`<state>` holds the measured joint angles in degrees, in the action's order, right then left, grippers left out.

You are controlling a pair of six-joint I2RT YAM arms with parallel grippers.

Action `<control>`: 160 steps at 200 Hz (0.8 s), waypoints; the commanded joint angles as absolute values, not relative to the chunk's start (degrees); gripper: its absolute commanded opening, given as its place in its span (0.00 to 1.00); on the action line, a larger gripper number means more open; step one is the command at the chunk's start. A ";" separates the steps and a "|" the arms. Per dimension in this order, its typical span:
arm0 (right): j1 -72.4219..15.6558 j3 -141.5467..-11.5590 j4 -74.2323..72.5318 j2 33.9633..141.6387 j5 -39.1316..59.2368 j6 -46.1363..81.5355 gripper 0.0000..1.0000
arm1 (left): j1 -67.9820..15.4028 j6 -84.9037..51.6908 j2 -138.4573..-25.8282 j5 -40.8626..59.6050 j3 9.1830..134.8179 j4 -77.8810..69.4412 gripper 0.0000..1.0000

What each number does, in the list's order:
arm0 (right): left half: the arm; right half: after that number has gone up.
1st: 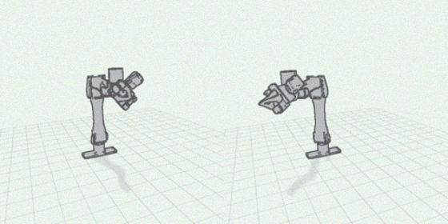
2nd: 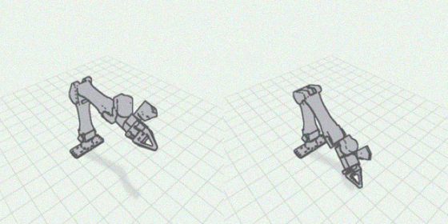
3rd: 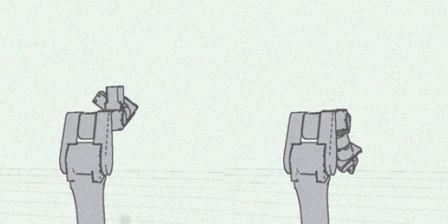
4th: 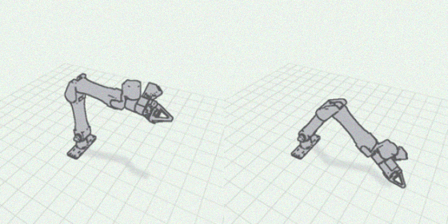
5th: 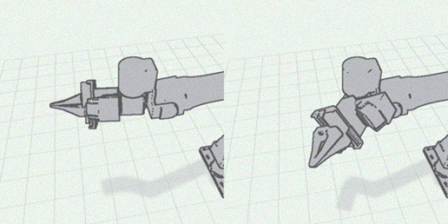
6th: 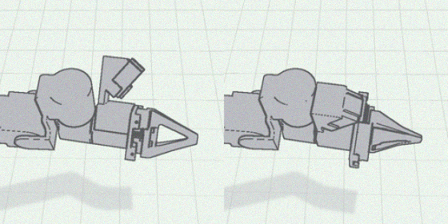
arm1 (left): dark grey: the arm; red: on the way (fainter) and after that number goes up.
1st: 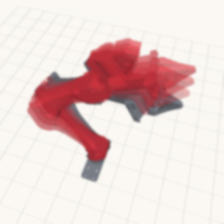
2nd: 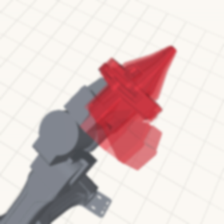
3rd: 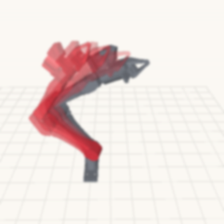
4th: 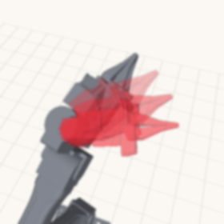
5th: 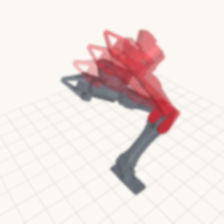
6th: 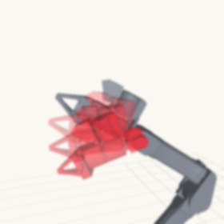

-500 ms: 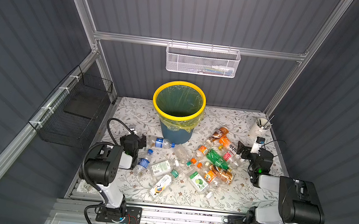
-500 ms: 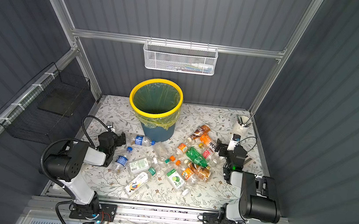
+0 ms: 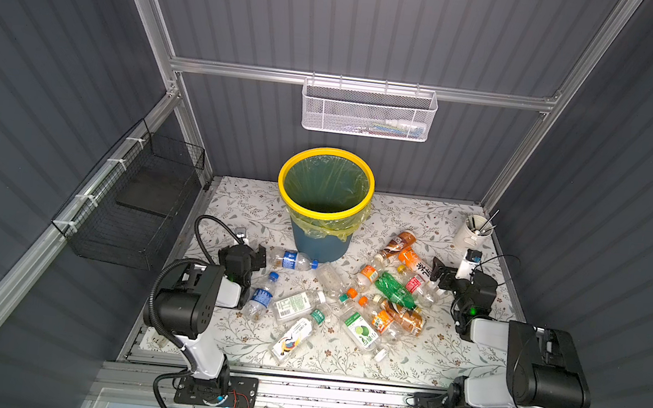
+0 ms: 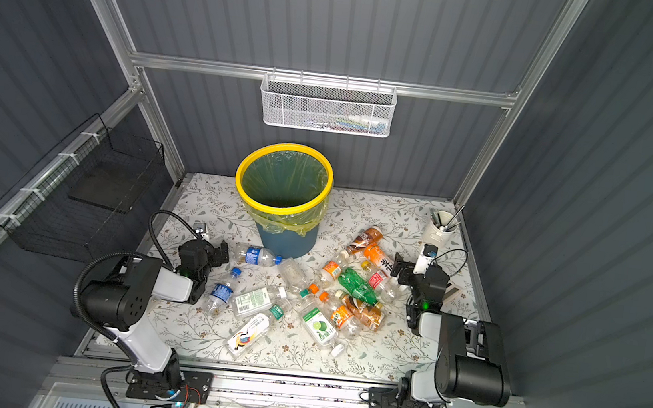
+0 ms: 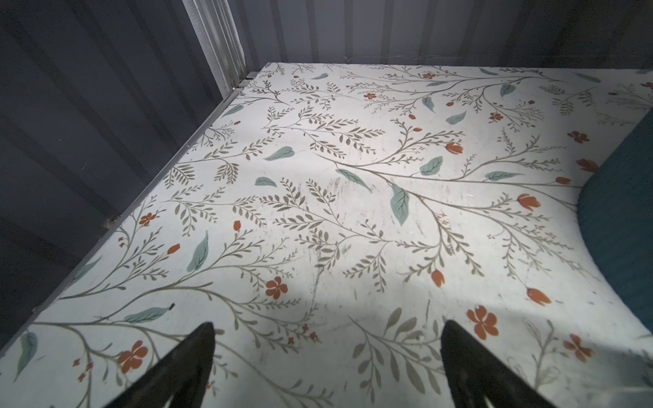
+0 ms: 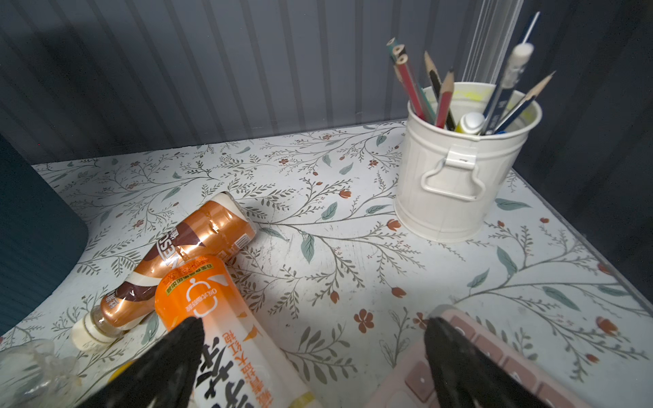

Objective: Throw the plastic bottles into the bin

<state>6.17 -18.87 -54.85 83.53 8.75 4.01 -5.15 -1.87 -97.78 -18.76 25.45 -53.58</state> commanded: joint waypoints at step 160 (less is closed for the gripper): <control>6.20 -29.56 -25.64 73.79 -5.10 12.60 0.99 | -4.83 -11.40 -85.95 -26.32 42.65 -12.67 1.00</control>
